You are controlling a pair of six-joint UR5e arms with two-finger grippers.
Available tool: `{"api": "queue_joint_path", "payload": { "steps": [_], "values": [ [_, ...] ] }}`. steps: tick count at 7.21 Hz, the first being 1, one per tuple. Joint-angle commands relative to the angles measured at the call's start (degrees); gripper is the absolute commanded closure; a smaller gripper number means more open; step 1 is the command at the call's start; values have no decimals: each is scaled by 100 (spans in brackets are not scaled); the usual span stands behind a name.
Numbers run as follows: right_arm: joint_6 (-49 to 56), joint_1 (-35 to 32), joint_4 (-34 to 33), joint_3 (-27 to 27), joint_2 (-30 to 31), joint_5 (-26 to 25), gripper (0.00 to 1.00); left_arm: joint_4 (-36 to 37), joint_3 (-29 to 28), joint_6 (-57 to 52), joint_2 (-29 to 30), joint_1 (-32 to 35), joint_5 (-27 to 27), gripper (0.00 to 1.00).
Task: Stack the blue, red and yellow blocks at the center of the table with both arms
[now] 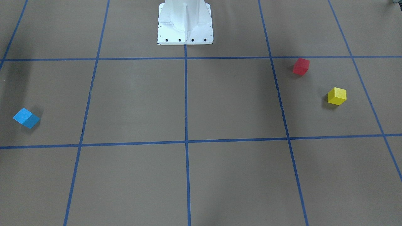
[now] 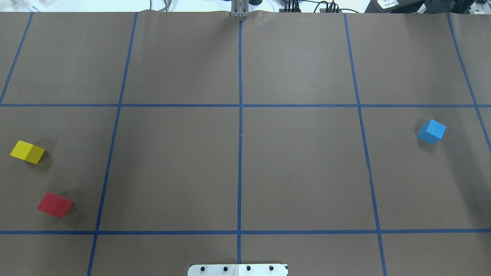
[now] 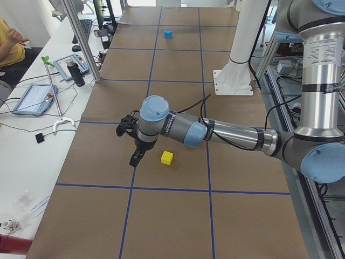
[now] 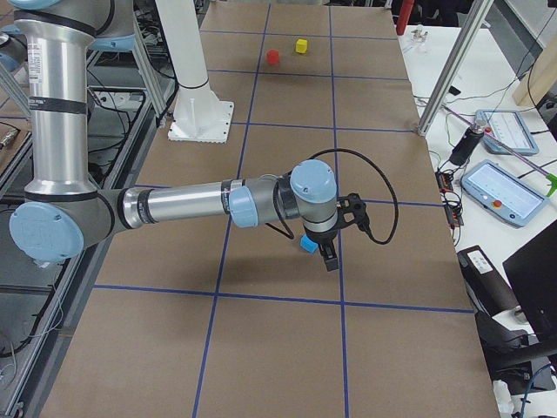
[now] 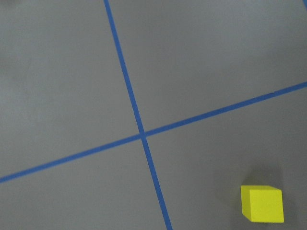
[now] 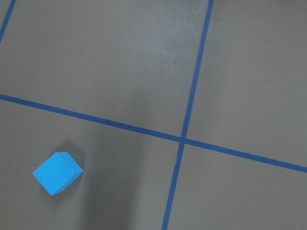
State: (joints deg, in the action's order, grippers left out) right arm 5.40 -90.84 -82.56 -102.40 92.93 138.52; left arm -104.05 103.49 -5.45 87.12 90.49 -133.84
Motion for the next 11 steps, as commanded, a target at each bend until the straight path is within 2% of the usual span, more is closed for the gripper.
{"api": "queue_joint_path", "payload": {
  "steps": [1,3,4,6,8,9,11],
  "values": [
    [-369,380,537,-8,-2,158,1,-150,-101,-17,103,-5,-10,0],
    [-496,1493,1282,0,-413,149,1,-150,-101,-17,121,-5,-10,0],
    [-417,1804,1504,53,-355,80,1,-150,-110,-8,164,-5,-10,0],
    [-373,2436,1900,324,-354,-445,1,-159,-110,-8,173,-5,-10,0],
    [-23,2650,2460,1209,-433,-702,1,-176,-127,-8,235,-5,-10,0],
    [-13,2651,2725,1439,-416,-747,1,-177,-119,-8,235,-5,-10,0],
    [-21,2843,2763,1565,-389,-922,2,-177,-119,-8,235,-5,-10,0]
  ]
}}
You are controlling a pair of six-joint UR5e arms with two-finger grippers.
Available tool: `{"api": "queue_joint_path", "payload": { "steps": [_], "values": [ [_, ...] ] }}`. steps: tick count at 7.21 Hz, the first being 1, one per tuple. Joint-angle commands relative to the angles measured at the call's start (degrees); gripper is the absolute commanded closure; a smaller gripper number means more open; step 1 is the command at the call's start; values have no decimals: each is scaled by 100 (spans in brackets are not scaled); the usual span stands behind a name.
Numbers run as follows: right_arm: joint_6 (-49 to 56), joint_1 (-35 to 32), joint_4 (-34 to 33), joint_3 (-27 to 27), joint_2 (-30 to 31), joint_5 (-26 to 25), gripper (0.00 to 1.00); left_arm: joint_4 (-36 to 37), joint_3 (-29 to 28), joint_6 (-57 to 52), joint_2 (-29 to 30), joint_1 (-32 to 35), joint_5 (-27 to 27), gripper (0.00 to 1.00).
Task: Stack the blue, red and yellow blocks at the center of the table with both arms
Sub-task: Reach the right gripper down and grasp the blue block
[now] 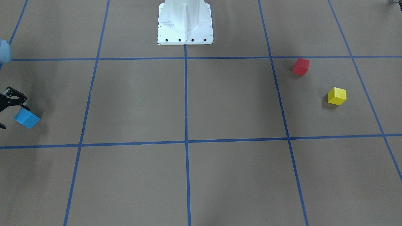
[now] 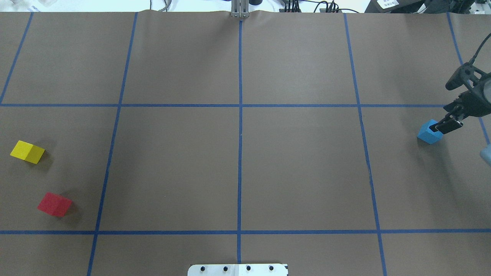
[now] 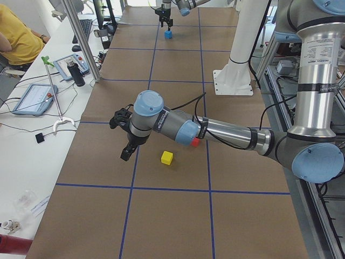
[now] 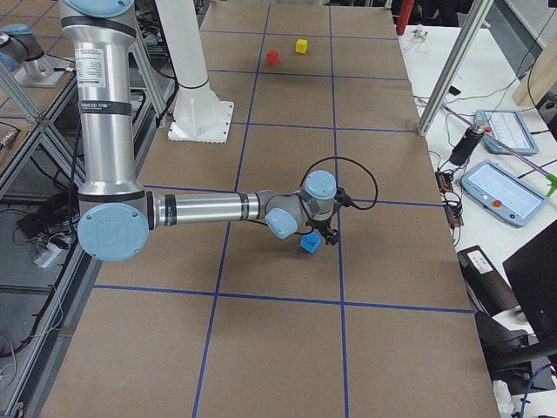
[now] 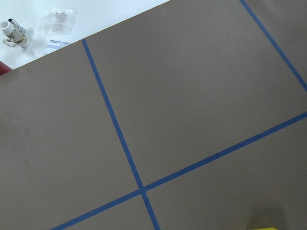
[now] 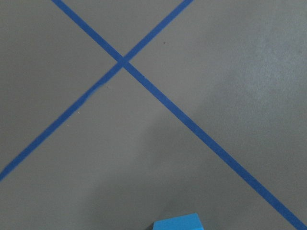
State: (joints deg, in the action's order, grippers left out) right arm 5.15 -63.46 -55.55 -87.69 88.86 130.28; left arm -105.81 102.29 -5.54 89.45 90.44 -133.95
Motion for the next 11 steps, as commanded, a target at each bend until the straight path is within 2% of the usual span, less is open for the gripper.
{"api": "queue_joint_path", "payload": {
  "steps": [1,3,4,5,6,8,9,10,11],
  "values": [
    [-22,202,62,94,0,-117,2,-1,1,0,2,0,0,0],
    [-5,439,62,147,43,-257,2,-27,-7,0,2,0,0,0],
    [13,518,53,147,78,-406,22,-27,-8,0,2,0,0,0],
    [56,519,45,138,139,-459,83,-27,-8,0,2,0,0,0],
    [74,519,45,121,131,-451,100,-27,-8,0,2,0,0,0],
    [-39,528,-34,129,-261,-451,100,-27,-16,0,2,0,0,0],
    [-57,528,-513,129,-647,-495,100,-27,-25,0,2,0,0,0],
    [-345,528,-1057,121,-1095,-495,100,-27,-34,0,-6,0,0,0],
    [-1305,650,-1219,103,-1482,-547,100,-27,-34,0,-6,0,0,0]
  ]
}}
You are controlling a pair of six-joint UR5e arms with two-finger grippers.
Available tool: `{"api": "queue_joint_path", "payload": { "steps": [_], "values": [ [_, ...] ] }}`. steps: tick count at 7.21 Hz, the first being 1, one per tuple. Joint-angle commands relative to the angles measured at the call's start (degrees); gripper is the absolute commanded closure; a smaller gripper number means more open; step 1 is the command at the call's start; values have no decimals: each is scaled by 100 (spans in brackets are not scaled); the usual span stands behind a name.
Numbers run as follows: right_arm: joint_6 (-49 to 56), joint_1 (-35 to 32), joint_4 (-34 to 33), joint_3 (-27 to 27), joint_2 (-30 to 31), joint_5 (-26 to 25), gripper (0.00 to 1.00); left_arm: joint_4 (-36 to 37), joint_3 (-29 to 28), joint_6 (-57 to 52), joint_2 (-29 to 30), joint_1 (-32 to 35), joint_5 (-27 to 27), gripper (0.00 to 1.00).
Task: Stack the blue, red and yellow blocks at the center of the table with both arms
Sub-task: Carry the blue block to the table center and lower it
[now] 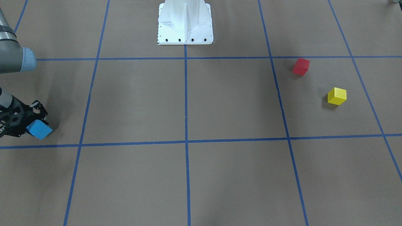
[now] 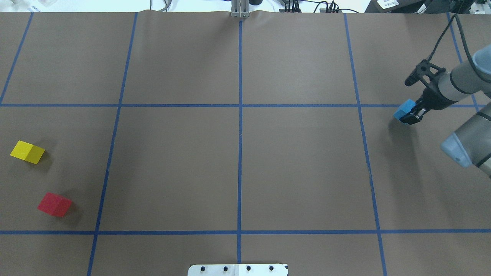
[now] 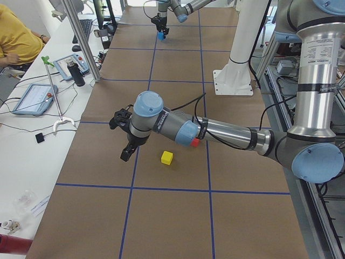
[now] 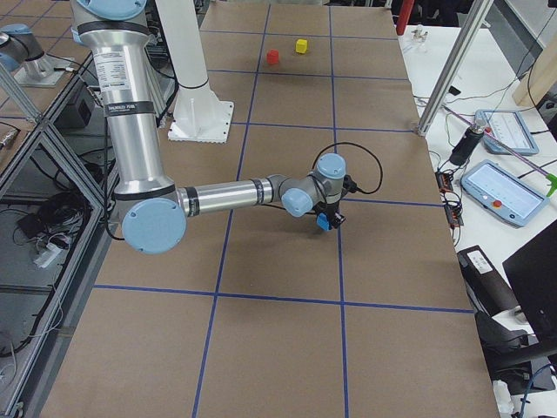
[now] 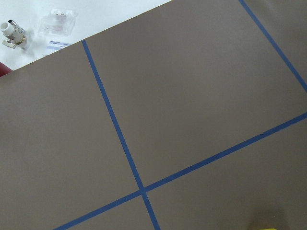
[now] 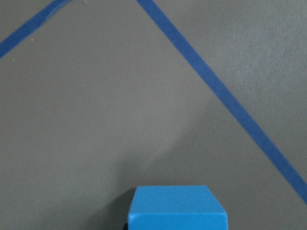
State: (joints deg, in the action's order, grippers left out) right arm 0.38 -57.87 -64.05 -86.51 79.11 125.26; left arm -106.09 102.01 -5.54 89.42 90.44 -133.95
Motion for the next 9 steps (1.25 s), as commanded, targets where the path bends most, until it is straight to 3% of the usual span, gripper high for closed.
{"api": "queue_joint_path", "payload": {
  "steps": [1,2,5,7,9],
  "values": [
    [-1630,405,-380,-15,-806,-141,100,0,-5,0,-4,0,0,0],
    [-2577,791,-458,3,-1131,-255,100,0,-14,0,-4,0,0,0],
    [-5576,1996,-2334,46,-3018,-1203,100,0,-49,0,-4,-9,0,0],
    [-6721,2507,-2542,238,-3566,-1590,100,0,-58,0,-4,-9,0,0],
    [-7130,2754,-2524,845,-4060,-1811,95,0,-75,-9,-4,-9,0,0]
  ]
}}
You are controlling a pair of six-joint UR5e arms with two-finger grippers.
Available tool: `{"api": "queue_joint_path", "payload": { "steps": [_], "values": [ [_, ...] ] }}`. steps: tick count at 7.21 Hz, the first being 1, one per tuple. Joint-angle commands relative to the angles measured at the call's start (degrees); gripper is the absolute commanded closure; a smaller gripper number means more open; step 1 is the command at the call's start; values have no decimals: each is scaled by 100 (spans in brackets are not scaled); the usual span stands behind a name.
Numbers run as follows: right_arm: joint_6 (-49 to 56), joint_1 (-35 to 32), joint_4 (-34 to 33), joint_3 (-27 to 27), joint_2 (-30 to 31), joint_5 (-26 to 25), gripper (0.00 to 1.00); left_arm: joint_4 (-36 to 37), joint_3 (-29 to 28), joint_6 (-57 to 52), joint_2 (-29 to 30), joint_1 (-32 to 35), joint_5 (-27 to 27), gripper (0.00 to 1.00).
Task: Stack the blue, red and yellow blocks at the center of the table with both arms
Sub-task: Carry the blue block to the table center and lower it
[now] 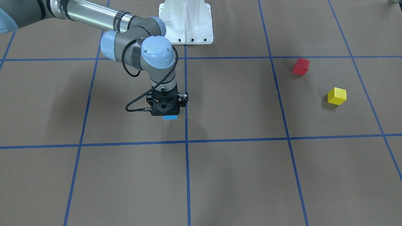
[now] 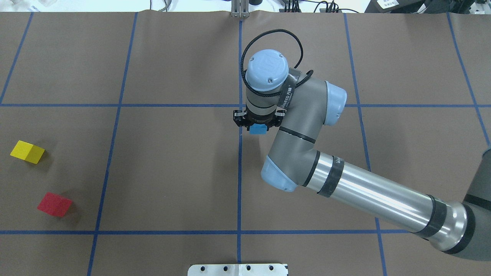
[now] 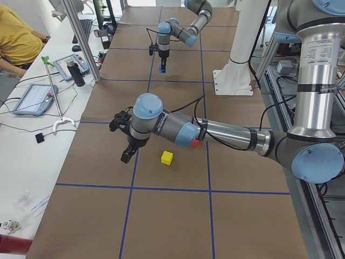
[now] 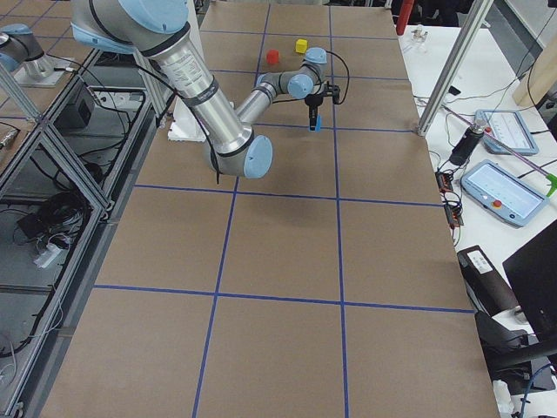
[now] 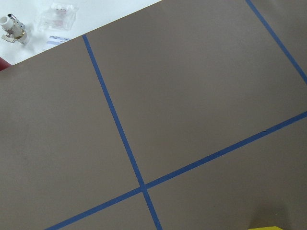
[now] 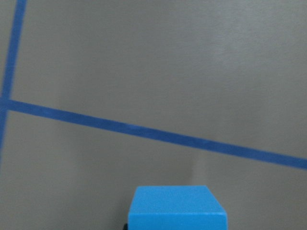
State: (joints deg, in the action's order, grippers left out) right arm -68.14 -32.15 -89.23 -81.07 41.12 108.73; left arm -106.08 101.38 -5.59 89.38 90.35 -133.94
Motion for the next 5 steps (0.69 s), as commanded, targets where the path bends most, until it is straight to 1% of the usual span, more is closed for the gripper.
{"api": "queue_joint_path", "payload": {
  "steps": [1,2,4,5],
  "values": [
    [-279,339,11,346,-228,-385,82,-9,-22,-3,0,0,0,0],
    [-270,428,29,355,-228,-414,68,-9,-22,-3,0,0,0,0],
    [-244,490,55,355,-254,-423,56,0,-22,-3,9,0,0,0],
    [-252,533,55,337,-237,-605,14,-9,-31,-3,9,0,0,0]
  ]
}}
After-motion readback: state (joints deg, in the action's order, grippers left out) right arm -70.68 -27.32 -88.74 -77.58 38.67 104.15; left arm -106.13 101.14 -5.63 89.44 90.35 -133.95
